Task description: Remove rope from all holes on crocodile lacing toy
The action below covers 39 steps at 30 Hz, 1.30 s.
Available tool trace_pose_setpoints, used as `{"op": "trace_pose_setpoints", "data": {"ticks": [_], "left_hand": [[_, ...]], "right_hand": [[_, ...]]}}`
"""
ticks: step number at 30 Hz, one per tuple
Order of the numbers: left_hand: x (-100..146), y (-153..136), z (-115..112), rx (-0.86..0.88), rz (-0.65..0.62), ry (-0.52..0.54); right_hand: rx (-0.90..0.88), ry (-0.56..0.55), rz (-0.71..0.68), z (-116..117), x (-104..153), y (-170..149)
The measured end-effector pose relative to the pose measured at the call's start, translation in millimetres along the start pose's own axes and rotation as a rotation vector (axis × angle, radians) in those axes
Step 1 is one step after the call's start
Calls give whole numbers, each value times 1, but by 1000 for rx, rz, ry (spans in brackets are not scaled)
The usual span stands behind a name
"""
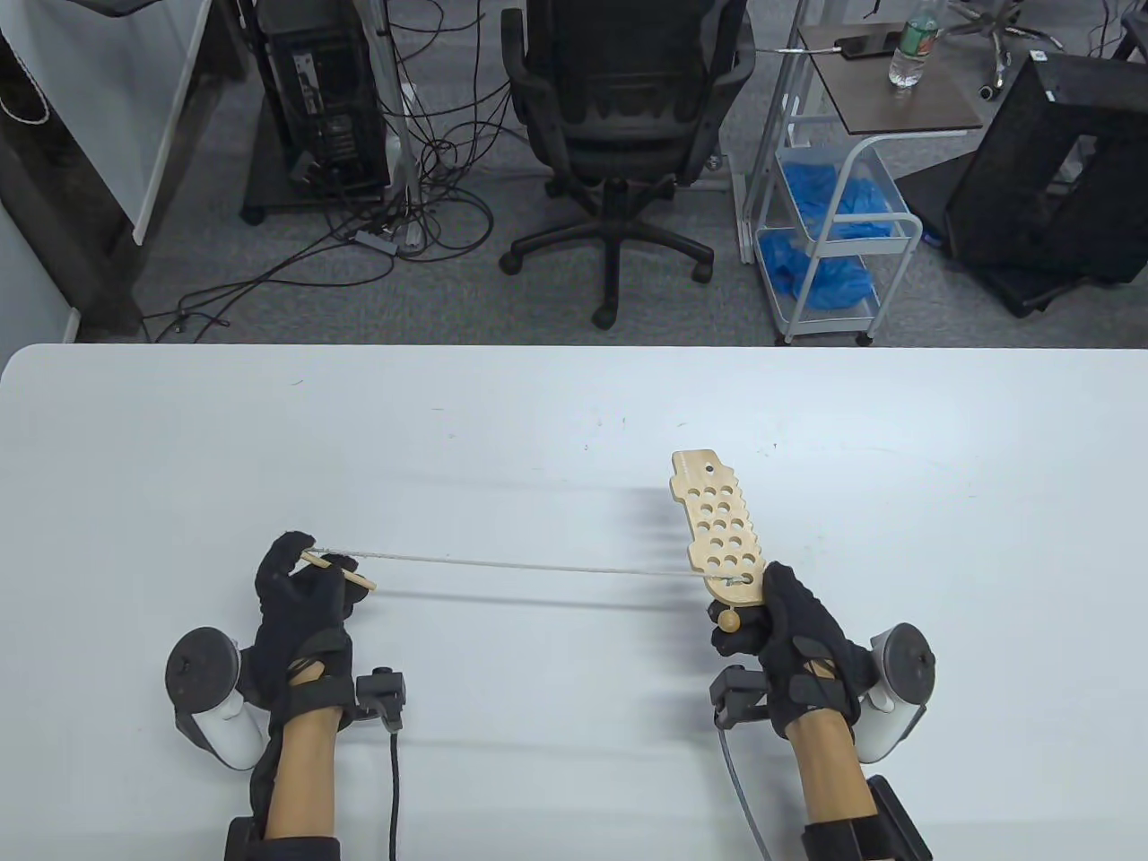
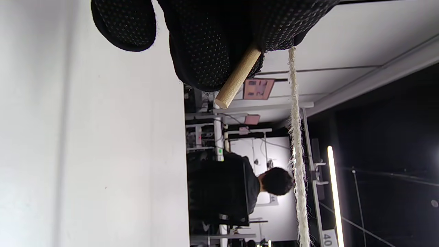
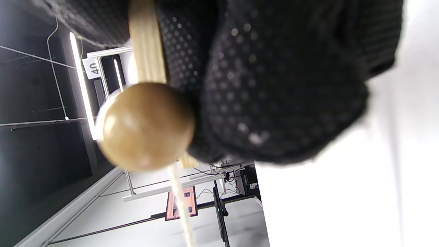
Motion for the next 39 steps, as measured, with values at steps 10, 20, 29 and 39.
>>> {"op": "trace_pose_setpoints", "data": {"ticks": [10, 20, 29, 39], "left_hand": [[0, -10, 16, 172, 35, 88], [4, -19, 25, 292, 91, 186], [9, -24, 32, 347, 122, 294], [9, -29, 31, 398, 155, 298]], "right_hand": [[-76, -42, 38, -10, -3, -4], [-141, -80, 54, -17, -4, -7], [-251, -132, 62, -23, -2, -10], [-434, -222, 94, -35, -1, -19]]}}
Point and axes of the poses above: the tracker on the back of each hand, its own y axis roughly to the thumb side, its own x axis roughly from the fingertips to the wrist, z = x × y, the point moved 1 cm from there along -x, roughly from the wrist to the fingertips, and after that the axes turned 1 degree about z, right-handed, at the moved point
